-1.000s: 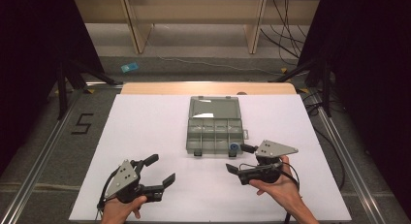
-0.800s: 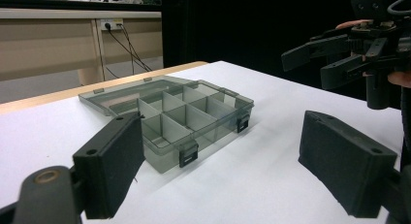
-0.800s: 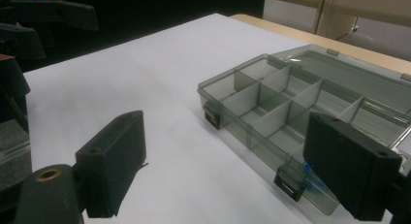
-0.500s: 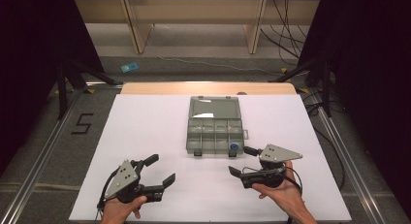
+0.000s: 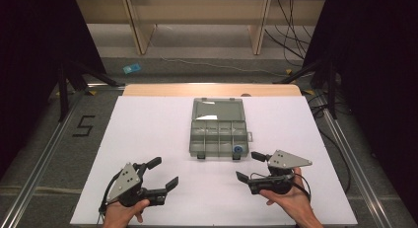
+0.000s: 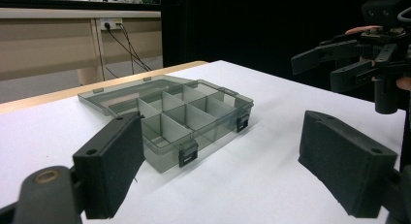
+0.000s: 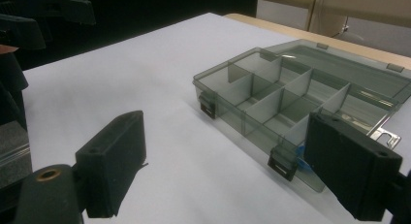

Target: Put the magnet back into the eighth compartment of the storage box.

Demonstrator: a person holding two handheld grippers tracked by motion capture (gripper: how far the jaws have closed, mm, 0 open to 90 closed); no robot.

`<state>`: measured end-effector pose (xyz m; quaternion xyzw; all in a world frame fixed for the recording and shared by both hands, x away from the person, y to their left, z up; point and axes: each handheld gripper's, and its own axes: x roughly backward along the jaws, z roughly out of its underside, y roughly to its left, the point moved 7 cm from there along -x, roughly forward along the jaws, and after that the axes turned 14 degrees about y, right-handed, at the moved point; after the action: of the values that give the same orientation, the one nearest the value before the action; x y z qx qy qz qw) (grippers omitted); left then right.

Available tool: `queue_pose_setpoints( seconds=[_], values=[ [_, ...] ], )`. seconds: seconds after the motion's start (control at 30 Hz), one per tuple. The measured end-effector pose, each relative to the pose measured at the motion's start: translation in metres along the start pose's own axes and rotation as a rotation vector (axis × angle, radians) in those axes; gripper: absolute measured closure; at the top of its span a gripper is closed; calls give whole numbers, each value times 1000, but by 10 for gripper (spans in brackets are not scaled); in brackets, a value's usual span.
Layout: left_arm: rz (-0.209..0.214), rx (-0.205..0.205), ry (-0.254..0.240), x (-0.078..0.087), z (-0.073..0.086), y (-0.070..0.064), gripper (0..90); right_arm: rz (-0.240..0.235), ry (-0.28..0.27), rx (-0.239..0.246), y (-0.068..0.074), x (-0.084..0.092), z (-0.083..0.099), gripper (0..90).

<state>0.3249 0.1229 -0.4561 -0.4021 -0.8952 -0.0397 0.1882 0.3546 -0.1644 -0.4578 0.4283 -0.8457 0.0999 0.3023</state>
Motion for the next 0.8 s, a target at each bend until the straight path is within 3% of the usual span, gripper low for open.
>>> queue_pose_setpoints(
  seconds=[0.13,0.33,0.4,0.47,0.53,0.57,0.7,0.73,0.8],
  values=[
    [1,1,-1,0,0,0,161,21,4,11,-2,3,2,164],
    [0,5,0,0,0,0,161,16,14,-2,0,5,6,163],
    [0,1,1,0,0,0,161,29,-3,5,0,5,6,163],
    [0,0,1,0,0,0,161,12,2,-8,2,5,8,162],
    [0,0,1,0,0,0,161,29,0,2,1,6,10,162],
    [0,0,1,0,0,0,161,8,-1,-13,4,6,10,162],
    [7,-2,-9,-1,0,0,161,35,2,-6,2,10,14,162],
    [10,-2,-13,-1,-1,0,161,18,-7,-18,4,10,14,162],
    [7,-1,-7,-1,0,0,161,47,-11,-1,2,12,14,162]
  ],
)
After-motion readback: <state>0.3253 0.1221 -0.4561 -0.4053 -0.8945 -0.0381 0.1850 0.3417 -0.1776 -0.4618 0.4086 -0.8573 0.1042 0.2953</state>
